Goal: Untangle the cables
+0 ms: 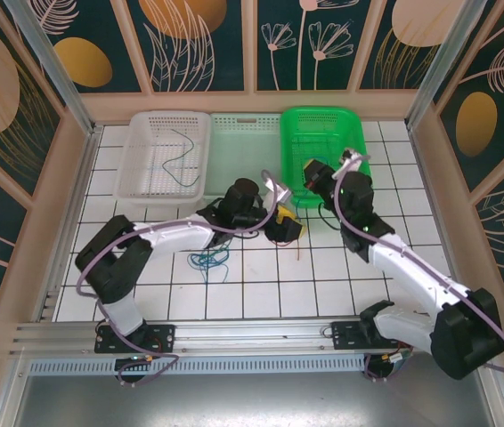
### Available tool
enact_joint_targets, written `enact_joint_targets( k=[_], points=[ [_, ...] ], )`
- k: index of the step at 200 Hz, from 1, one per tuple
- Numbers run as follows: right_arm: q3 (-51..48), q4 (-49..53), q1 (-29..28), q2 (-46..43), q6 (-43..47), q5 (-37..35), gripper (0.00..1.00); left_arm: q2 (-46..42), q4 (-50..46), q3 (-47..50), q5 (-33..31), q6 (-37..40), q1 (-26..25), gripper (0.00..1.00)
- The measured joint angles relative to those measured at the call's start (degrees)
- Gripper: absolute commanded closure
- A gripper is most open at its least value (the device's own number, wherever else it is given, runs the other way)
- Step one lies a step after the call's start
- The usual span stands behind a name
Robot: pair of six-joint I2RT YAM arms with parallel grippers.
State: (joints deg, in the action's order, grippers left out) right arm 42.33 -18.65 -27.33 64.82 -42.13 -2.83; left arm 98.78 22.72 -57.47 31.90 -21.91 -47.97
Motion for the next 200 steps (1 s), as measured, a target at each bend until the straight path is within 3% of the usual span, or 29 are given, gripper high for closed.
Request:
enact_joint_targets(
  k=[33,61,84,103,138,200],
  points=[
    [11.47,9.35,0.39,8.96,6.64,5.05,1.00,-10.19,0.20,4.50,-11.56,1.16,0.00,0.01],
    [15.80,12.94,0.44,14.82,10.23,8.74,1.00,-18.32,-0.04,8.48,-27.12,1.44,-0.04,0.01],
    [20.13,13.51,0.70,19.82,11.37,11.43,1.00,-23.45,-0.72,11.87,-40.48,1.25,0.07,0.01],
    [23.82,12.04,1.79,24.35,10.27,16.02,1.00,-26.14,-2.23,13.29,-46.93,1.20,0.83,0.01],
    [30.38,6.97,4.87,35.34,4.61,24.61,1.00,-26.80,-8.02,13.22,-51.91,-0.28,3.26,0.01],
    [44.19,5.97,5.49,52.13,-1.99,33.00,1.00,-27.87,-14.84,17.59,-51.60,-0.92,4.59,0.05]
  ],
)
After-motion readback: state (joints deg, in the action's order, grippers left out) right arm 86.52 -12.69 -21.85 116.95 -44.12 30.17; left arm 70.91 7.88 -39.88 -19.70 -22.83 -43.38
